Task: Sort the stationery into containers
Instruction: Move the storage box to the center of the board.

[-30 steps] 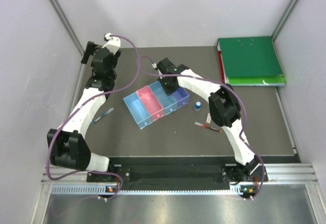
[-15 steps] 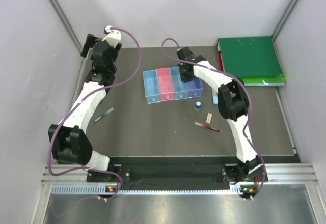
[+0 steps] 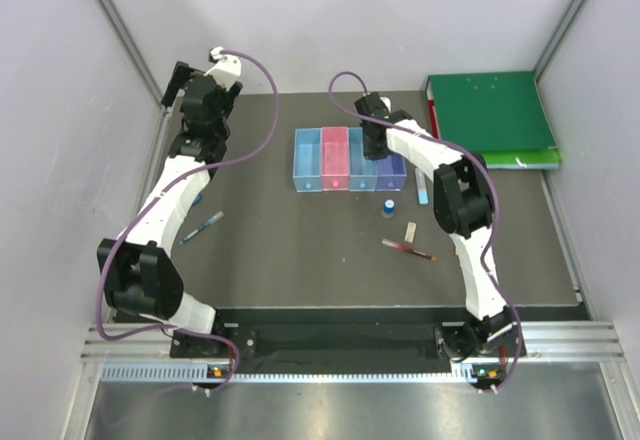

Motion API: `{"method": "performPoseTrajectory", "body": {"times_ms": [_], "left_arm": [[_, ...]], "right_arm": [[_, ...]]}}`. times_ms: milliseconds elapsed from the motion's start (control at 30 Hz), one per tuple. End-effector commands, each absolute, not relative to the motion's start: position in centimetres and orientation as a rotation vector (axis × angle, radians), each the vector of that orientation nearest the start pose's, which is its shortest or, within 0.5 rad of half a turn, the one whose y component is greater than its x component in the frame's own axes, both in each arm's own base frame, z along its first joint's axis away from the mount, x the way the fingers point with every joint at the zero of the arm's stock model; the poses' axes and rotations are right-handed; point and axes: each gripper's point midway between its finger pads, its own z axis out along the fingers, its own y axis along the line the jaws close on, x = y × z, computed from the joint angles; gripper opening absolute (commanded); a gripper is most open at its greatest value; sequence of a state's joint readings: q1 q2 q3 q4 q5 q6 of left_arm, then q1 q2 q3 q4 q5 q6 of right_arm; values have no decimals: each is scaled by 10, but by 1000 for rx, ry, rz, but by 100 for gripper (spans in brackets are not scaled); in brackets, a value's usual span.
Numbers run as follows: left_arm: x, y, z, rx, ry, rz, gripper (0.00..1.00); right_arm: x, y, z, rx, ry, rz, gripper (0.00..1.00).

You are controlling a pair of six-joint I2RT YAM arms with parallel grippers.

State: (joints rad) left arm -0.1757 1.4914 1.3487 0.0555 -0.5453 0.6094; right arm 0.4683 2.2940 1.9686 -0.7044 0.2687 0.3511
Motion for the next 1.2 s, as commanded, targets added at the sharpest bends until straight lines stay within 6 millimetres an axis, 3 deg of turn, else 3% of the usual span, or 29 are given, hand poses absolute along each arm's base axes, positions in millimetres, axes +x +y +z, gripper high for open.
{"method": "performPoseTrajectory", "body": {"times_ms": [0,267,600,967,1167], "left_arm": [[475,28,373,228,1629,769,99],[476,27,371,225,1634,768,99],[475,26,369,216,1629,750,99],[474,24,365,209,1627,735,99],[474,24,364,202,1628,725,99]], "right_arm": [[481,177,53,4,2571,-210,0],[480,173,52,-52,2571,-231,0],[458,169,54,-128,2589,-241,0],[442,181,55,-196,2596,-217,0],[451,194,64,-249,2560,-172,1]]}}
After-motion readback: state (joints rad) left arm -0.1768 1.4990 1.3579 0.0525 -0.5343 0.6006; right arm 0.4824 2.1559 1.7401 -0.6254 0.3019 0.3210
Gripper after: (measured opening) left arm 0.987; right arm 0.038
